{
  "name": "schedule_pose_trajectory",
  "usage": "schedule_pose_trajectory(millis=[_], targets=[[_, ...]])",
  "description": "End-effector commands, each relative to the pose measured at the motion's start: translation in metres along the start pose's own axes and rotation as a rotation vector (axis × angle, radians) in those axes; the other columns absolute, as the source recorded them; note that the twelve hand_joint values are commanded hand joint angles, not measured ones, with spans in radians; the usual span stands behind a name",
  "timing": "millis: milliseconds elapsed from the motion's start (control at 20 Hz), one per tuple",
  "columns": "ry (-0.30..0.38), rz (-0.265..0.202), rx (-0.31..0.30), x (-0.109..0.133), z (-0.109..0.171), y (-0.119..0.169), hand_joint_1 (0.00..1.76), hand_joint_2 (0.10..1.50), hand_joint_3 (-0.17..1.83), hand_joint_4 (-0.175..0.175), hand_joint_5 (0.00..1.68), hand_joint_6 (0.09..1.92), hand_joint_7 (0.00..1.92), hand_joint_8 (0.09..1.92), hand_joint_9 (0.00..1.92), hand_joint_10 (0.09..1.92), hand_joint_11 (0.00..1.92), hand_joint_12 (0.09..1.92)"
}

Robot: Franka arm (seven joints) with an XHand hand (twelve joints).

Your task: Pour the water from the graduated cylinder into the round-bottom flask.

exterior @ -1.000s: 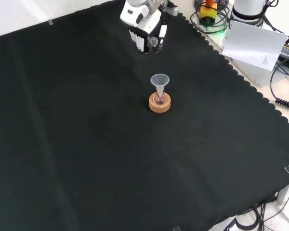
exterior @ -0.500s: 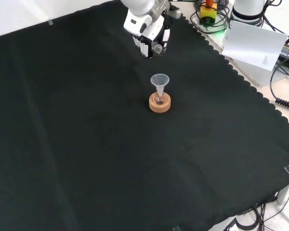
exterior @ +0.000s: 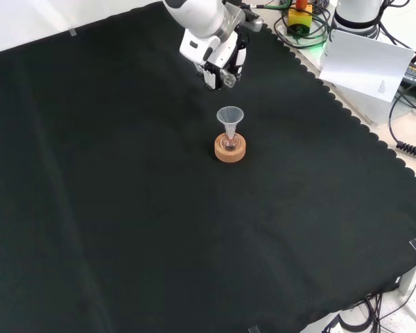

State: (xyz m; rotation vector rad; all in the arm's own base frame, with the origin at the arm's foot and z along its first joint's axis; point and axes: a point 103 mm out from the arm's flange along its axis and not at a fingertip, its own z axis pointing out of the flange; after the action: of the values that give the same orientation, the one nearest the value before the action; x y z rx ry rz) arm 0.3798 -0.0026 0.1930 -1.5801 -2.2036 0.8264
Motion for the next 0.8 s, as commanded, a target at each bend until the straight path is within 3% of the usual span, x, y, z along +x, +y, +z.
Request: schedule_pose_trajectory(millis=[50,500,800], targets=[[-0.041,0.052,0.11,-0.0001,-0.0016,0.0047,1.28,1.07,0.0,-0.175,1.06,0.86,1.11,0.84,1.54,0.09,1.25,0.78],[-0.085,0.091,0.188,0.0019,-0.0052,0.0081,1.28,1.07,0.0,-0.175,1.06,0.86,1.11,0.84,1.54,0.09,1.25,0.78],[-0.112,0.114,0.196,0.0054,-0.0103,0.0084,1.28,1.07,0.0,-0.175,1.06,0.86,1.11,0.84,1.54,0.09,1.24,0.78]])
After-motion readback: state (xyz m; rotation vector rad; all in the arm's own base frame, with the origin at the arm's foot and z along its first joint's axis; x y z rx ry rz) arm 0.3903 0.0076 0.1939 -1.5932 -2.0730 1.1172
